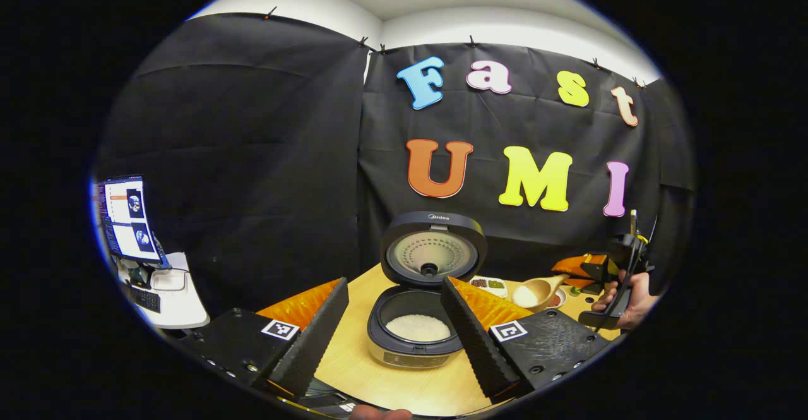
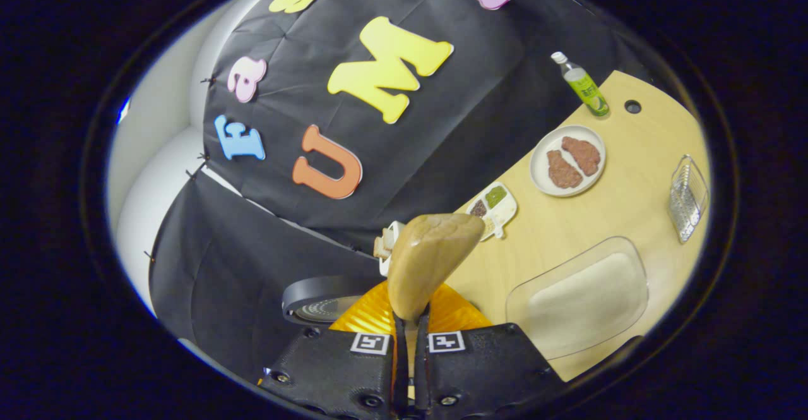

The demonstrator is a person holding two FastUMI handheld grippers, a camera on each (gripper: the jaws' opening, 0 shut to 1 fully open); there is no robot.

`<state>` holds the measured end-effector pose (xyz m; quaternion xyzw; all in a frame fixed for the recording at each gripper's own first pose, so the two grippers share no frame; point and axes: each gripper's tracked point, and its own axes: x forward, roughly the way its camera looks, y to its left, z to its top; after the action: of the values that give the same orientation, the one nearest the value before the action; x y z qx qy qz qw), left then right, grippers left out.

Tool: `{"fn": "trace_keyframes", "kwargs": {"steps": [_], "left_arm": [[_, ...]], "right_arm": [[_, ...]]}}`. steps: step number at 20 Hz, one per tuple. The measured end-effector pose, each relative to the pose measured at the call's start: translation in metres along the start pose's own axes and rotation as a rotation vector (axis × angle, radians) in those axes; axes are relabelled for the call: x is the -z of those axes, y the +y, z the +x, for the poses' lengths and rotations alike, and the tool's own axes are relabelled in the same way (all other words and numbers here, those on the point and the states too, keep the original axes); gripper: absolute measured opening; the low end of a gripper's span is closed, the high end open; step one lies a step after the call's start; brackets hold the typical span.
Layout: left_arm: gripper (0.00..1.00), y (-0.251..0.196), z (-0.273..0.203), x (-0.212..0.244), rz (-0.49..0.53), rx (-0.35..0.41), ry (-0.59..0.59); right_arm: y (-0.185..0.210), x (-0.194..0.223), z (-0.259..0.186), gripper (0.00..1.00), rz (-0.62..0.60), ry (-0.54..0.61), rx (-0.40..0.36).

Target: Close the left gripper, press the button to open the rice cooker; take a wooden spoon from the chopstick holder with the right hand, scoop a spoonful of rice and pour it into the rice cooker, then put the wooden spoon back into the chopstick holder.

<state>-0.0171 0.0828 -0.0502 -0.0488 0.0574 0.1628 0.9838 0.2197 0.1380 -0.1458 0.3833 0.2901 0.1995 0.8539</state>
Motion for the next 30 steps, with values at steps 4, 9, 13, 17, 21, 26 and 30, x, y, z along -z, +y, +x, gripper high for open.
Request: {"fn": "trace_keyframes", "kwargs": {"steps": [4, 9, 13, 17, 21, 26, 30], "left_arm": [[0.95, 0.014, -0.01, 0.004, 0.006, 0.007, 0.002], [0.95, 0.038, -0.023, 0.006, -0.018, -0.004, 0.001], [0.95, 0.057, -0.032, 0.01, -0.036, -0.024, 0.005], [0.95, 0.066, -0.038, 0.013, -0.046, -0.021, 0.01], [0.95, 0.077, -0.041, 0.01, -0.065, -0.034, -0.003], [0.95, 0.076, -0.042, 0.011, -0.075, -0.031, -0.002], [0.95, 0.075, -0.042, 0.011, -0.088, -0.028, -0.006]], "right_arm": [[0.043, 0.038, 0.038, 0.09, -0.121, 0.017, -0.016], [0.054, 0.067, 0.069, 0.09, -0.296, -0.041, 0.069], [0.058, 0.085, 0.083, 0.09, -0.413, -0.062, 0.105], [0.071, 0.087, 0.089, 0.09, -0.582, -0.09, 0.115], [0.096, 0.102, 0.084, 0.09, -0.836, -0.126, 0.075], [0.115, 0.124, 0.084, 0.09, -1.098, -0.154, 0.015], [0.121, 0.127, 0.084, 0.09, -1.237, -0.188, 0.02]]}}
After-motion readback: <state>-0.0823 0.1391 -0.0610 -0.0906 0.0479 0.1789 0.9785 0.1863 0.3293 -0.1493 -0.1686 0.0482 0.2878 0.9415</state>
